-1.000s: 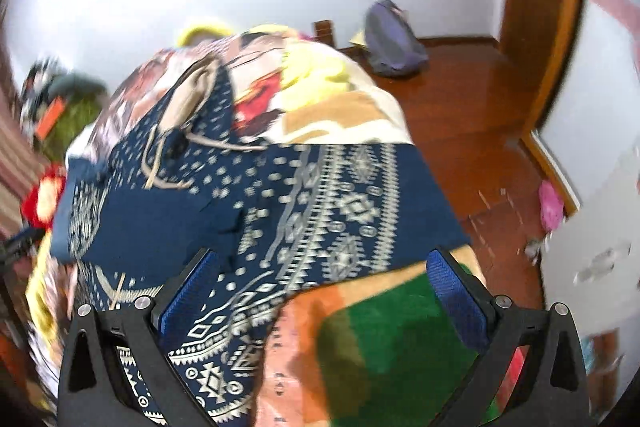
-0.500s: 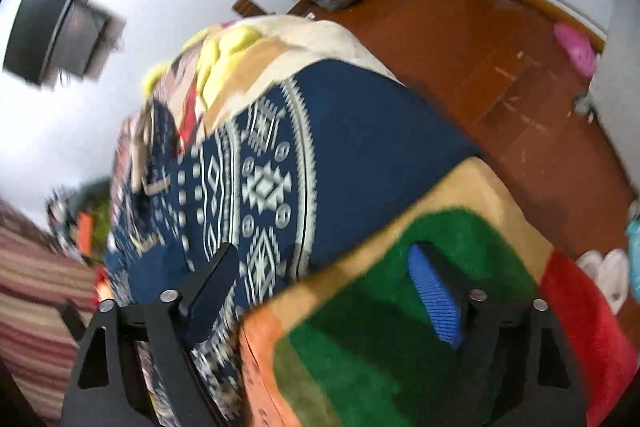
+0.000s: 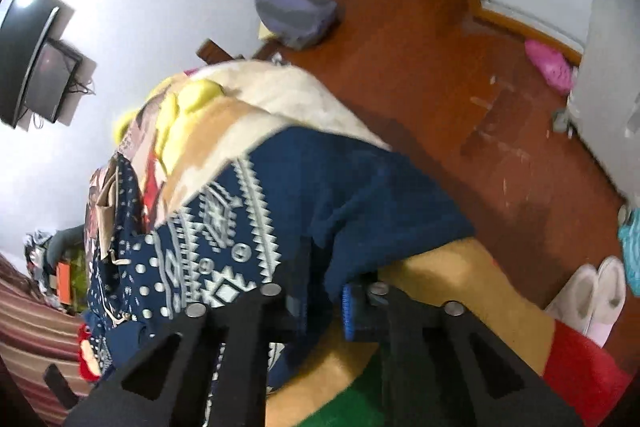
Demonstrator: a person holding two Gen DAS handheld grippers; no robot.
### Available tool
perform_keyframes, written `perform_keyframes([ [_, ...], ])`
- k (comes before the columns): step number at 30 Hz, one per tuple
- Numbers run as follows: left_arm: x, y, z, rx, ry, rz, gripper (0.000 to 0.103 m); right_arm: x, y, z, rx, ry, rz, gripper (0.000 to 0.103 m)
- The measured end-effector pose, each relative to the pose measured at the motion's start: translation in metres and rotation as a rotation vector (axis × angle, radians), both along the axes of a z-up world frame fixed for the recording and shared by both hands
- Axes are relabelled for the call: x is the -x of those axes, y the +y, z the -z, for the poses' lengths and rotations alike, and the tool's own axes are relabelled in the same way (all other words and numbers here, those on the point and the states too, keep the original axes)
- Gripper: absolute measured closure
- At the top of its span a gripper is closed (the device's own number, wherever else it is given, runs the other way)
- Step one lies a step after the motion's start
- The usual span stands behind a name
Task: Fold large clothes
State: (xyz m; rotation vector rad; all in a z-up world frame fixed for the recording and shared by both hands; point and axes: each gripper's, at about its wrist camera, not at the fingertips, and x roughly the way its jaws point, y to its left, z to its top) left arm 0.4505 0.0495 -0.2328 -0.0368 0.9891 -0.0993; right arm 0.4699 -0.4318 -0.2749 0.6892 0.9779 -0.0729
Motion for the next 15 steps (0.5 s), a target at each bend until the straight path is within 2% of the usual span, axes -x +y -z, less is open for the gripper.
perform_keyframes([
  [2, 0.006, 0.007, -0.009, 0.001, -0.018, -0.009, 0.011, 0.003, 0.01, -0.023, 0.036, -0.055, -0.032, 0.095],
  [8, 0.025, 0.029, -0.038, 0.025, -0.077, -0.051, 0.011, 0.01, 0.051, -0.097, 0.062, -0.213, -0.146, 0.096],
  [11, 0.037, 0.041, -0.052, 0.036, -0.107, -0.067, 0.011, 0.014, 0.086, -0.137, 0.076, -0.295, -0.209, 0.097],
  [15, 0.057, 0.058, -0.066, 0.036, -0.136, -0.081, 0.011, 0.012, 0.142, -0.164, 0.074, -0.346, -0.301, 0.097],
])
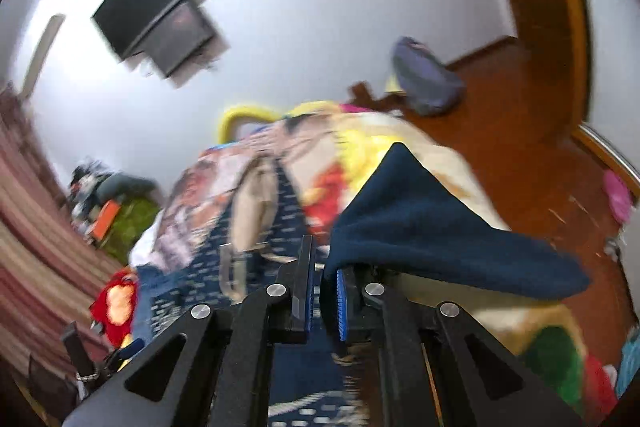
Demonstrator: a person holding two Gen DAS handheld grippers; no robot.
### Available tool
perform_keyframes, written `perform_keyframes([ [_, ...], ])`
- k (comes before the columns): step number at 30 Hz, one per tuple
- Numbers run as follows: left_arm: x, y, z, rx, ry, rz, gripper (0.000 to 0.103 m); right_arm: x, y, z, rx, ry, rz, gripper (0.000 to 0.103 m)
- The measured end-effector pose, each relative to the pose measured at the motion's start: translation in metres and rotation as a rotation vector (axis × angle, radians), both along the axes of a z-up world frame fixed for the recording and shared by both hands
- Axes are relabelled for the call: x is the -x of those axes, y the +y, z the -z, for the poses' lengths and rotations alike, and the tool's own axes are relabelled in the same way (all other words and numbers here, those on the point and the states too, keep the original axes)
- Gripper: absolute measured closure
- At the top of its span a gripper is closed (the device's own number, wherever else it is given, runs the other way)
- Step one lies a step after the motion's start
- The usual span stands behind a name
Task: Fold large clothes
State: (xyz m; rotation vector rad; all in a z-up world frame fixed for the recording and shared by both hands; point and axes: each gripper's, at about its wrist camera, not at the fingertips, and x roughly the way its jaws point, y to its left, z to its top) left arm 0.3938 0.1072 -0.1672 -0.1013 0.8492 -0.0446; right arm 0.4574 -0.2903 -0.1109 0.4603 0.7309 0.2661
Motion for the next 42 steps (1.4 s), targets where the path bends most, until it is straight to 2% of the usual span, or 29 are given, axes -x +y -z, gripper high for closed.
perform_keyframes([
  [3, 0.013, 0.011, -0.006, -0.006, -0.009, -0.011, 0.011, -0.001, 0.051, -0.006, 0.008, -0.004, -0.076, 0.097],
  [5, 0.023, 0.02, -0.01, -0.012, -0.016, -0.02, 0.011, -0.003, 0.088, 0.001, 0.014, 0.018, -0.129, 0.097],
  [8, 0.038, 0.033, -0.014, -0.017, -0.025, -0.037, 0.011, -0.003, 0.142, 0.025, 0.022, 0.088, -0.214, 0.097],
  [12, 0.054, 0.049, -0.014, -0.013, -0.02, -0.062, 0.011, 0.003, 0.208, 0.075, 0.1, 0.206, -0.307, 0.097],
  [17, 0.069, 0.063, -0.005, 0.005, 0.004, -0.089, 0.011, 0.022, 0.231, 0.123, 0.215, 0.304, -0.33, 0.096],
  [20, 0.073, 0.064, 0.002, 0.01, 0.024, -0.093, 0.011, 0.032, 0.22, 0.138, 0.226, 0.356, -0.335, 0.096],
  [24, 0.073, 0.054, 0.006, 0.005, 0.045, -0.072, 0.011, 0.051, 0.21, 0.136, 0.229, 0.38, -0.376, 0.096],
  [27, 0.071, 0.041, 0.003, 0.006, 0.046, -0.041, 0.011, 0.063, 0.203, 0.138, 0.196, 0.473, -0.467, 0.096],
  [29, 0.066, 0.026, -0.003, 0.007, 0.04, -0.008, 0.011, 0.075, 0.196, 0.135, 0.191, 0.476, -0.509, 0.096],
  [31, 0.058, 0.008, -0.011, 0.0, 0.032, 0.034, 0.011, 0.087, 0.186, 0.126, 0.214, 0.437, -0.531, 0.096],
  [34, 0.044, -0.026, -0.021, -0.021, 0.024, 0.102, 0.011, 0.098, 0.156, 0.102, 0.257, 0.338, -0.495, 0.096],
  [38, 0.015, -0.085, -0.034, -0.03, 0.009, 0.217, 0.011, 0.099, 0.093, 0.067, 0.344, 0.203, -0.334, 0.096],
  [42, -0.014, -0.153, -0.031, -0.038, 0.018, 0.35, 0.011, 0.094, 0.027, 0.048, 0.404, 0.146, -0.166, 0.096],
])
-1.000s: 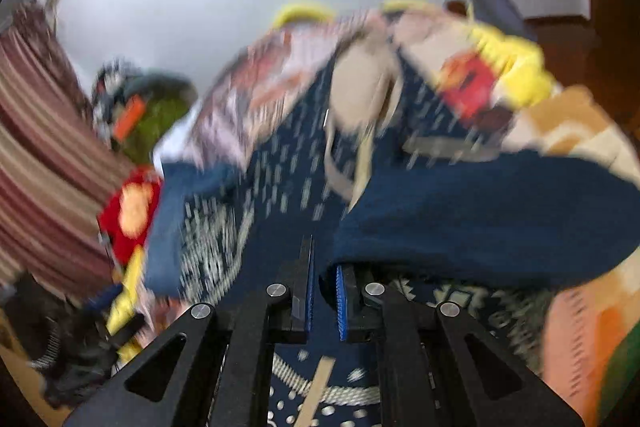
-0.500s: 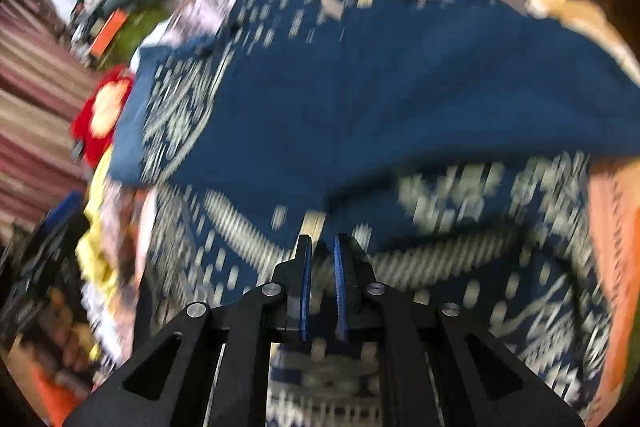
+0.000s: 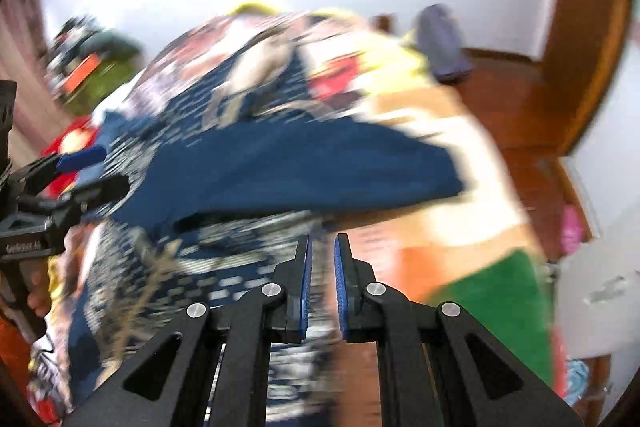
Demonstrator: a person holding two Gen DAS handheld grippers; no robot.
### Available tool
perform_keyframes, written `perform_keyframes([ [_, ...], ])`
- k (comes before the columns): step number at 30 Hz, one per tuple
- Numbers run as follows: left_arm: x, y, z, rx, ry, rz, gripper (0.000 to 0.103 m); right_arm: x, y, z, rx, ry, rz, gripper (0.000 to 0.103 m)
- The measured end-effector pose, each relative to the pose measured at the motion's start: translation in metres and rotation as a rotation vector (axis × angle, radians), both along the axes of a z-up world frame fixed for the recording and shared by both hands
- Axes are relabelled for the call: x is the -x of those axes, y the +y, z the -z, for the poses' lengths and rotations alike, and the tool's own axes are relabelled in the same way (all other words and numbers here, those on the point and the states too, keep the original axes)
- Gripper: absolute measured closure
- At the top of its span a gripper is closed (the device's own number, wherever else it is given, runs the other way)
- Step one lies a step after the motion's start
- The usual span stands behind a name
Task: Fold large clothes
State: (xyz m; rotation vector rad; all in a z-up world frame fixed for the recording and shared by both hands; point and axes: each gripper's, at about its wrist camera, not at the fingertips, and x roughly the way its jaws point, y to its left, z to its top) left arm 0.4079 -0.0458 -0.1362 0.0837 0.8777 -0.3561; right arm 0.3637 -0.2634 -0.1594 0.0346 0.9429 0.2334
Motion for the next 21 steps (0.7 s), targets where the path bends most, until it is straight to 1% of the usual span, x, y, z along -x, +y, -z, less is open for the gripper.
perform_keyframes([
  [1, -0.01, -0.024, 0.006, -0.014, 0.011, 0.044, 0.011, -0.002, -0.013, -0.002, 0.006, -0.008, 0.029, 0.096],
  [3, -0.024, -0.056, 0.02, -0.045, 0.034, 0.095, 0.011, -0.004, -0.043, -0.002, 0.002, -0.003, 0.09, 0.096],
  [6, -0.048, -0.107, 0.052, -0.101, 0.106, 0.174, 0.011, -0.008, -0.08, 0.007, -0.035, 0.025, 0.162, 0.096],
  [8, -0.058, -0.129, 0.069, -0.12, 0.137, 0.202, 0.011, -0.008, -0.099, 0.018, -0.062, 0.052, 0.2, 0.096],
  [11, -0.066, -0.153, 0.087, -0.13, 0.177, 0.246, 0.011, -0.011, -0.111, 0.036, -0.065, 0.084, 0.234, 0.096],
  [13, -0.073, -0.165, 0.095, -0.141, 0.185, 0.254, 0.011, -0.011, -0.115, 0.046, -0.067, 0.101, 0.242, 0.096],
  [14, -0.077, -0.168, 0.099, -0.153, 0.183, 0.248, 0.014, -0.011, -0.116, 0.05, -0.071, 0.108, 0.245, 0.096],
  [15, -0.08, -0.17, 0.101, -0.162, 0.179, 0.244, 0.018, -0.012, -0.117, 0.055, -0.078, 0.117, 0.247, 0.096],
  [16, -0.083, -0.171, 0.103, -0.18, 0.169, 0.237, 0.031, -0.012, -0.116, 0.057, -0.082, 0.123, 0.247, 0.096],
  [17, -0.084, -0.172, 0.105, -0.202, 0.159, 0.232, 0.038, -0.013, -0.116, 0.06, -0.092, 0.127, 0.248, 0.096],
  [18, -0.086, -0.171, 0.106, -0.213, 0.152, 0.238, 0.054, -0.013, -0.115, 0.06, -0.099, 0.13, 0.248, 0.096],
  [19, -0.087, -0.169, 0.103, -0.211, 0.135, 0.245, 0.078, -0.014, -0.113, 0.061, -0.103, 0.132, 0.246, 0.096],
  [20, -0.087, -0.164, 0.097, -0.206, 0.117, 0.231, 0.098, -0.015, -0.111, 0.061, -0.104, 0.132, 0.242, 0.096],
  [21, -0.089, -0.157, 0.091, -0.183, 0.116, 0.219, 0.098, -0.016, -0.107, 0.06, -0.1, 0.129, 0.235, 0.096],
])
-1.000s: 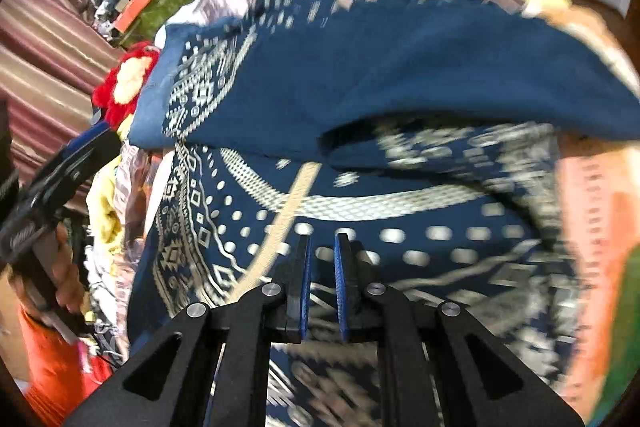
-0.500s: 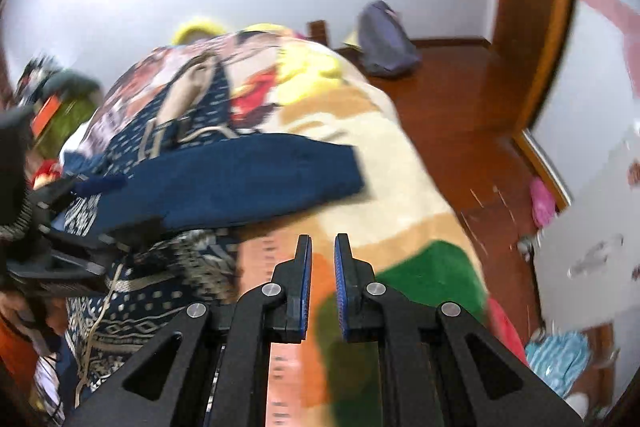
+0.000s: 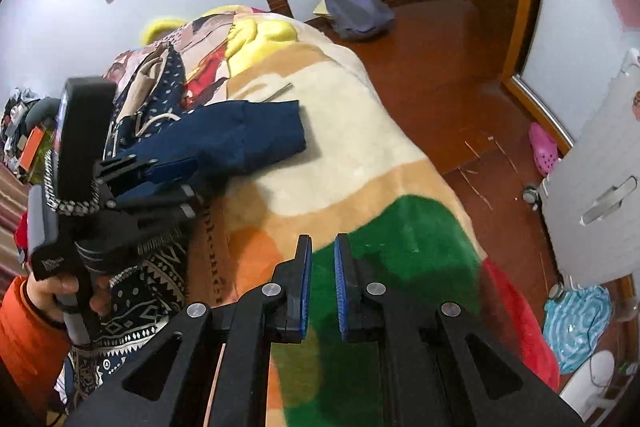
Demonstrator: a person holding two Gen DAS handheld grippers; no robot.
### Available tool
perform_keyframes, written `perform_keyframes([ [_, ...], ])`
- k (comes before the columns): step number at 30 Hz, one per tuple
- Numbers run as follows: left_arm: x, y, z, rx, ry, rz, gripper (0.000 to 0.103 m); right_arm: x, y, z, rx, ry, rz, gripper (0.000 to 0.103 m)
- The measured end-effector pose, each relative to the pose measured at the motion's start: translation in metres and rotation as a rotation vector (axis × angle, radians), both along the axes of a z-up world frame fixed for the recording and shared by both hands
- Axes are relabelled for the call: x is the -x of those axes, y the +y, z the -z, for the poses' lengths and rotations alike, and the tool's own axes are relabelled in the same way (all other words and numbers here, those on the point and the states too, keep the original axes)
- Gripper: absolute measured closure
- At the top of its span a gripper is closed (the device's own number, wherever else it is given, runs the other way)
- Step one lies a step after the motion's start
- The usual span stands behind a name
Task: Fold large clothes
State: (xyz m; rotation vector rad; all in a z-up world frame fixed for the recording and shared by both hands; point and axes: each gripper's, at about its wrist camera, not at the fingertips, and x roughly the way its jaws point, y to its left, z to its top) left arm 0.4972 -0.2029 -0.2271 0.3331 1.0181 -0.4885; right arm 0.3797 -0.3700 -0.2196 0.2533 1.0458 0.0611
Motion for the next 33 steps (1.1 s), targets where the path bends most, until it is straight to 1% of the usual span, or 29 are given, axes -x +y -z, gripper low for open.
perform_keyframes([
  [2, 0.0, 0.021, -0.019, 0.086, -0.012, -0.03, 0.098, -0.002, 0.008, -0.002, 0.009, -0.008, -0.02, 0.096],
  [6, 0.011, 0.077, -0.069, 0.17, -0.107, -0.106, 0.098, -0.006, 0.031, -0.01, 0.036, -0.024, -0.073, 0.096],
  [9, 0.019, 0.125, -0.101, 0.199, -0.174, -0.17, 0.098, -0.011, 0.05, -0.015, 0.03, -0.034, -0.113, 0.096],
  [11, 0.027, 0.165, -0.122, 0.224, -0.21, -0.225, 0.098, -0.015, 0.068, -0.019, 0.028, -0.042, -0.15, 0.096],
  [13, 0.036, 0.205, -0.135, 0.233, -0.242, -0.282, 0.098, -0.019, 0.086, -0.023, 0.034, -0.052, -0.187, 0.096],
  [16, 0.051, 0.252, -0.138, 0.212, -0.273, -0.347, 0.098, -0.026, 0.116, -0.026, 0.051, -0.066, -0.241, 0.096],
  [18, 0.062, 0.281, -0.132, 0.194, -0.276, -0.395, 0.098, -0.031, 0.138, -0.028, 0.047, -0.069, -0.285, 0.096],
  [20, 0.072, 0.313, -0.117, 0.173, -0.263, -0.453, 0.098, -0.038, 0.159, -0.027, 0.042, -0.064, -0.325, 0.096],
  [21, 0.074, 0.323, -0.111, 0.169, -0.252, -0.467, 0.098, -0.042, 0.17, -0.025, 0.046, -0.057, -0.347, 0.096],
  [25, 0.09, 0.367, -0.066, 0.147, -0.154, -0.546, 0.098, -0.054, 0.216, -0.012, 0.077, -0.021, -0.448, 0.096],
  [28, 0.099, 0.384, -0.03, 0.139, -0.072, -0.587, 0.097, -0.059, 0.244, 0.004, 0.11, 0.009, -0.506, 0.096],
  [30, 0.106, 0.394, -0.006, 0.121, -0.036, -0.621, 0.097, -0.063, 0.261, 0.019, 0.168, 0.036, -0.539, 0.096],
  [31, 0.108, 0.397, 0.005, 0.114, -0.02, -0.633, 0.092, -0.064, 0.268, 0.027, 0.212, 0.045, -0.557, 0.096],
  [32, 0.11, 0.401, 0.013, 0.11, -0.007, -0.641, 0.085, -0.064, 0.271, 0.03, 0.242, 0.029, -0.575, 0.096],
  [33, 0.113, 0.403, 0.018, 0.107, -0.001, -0.648, 0.081, -0.063, 0.274, 0.031, 0.286, -0.006, -0.596, 0.096],
])
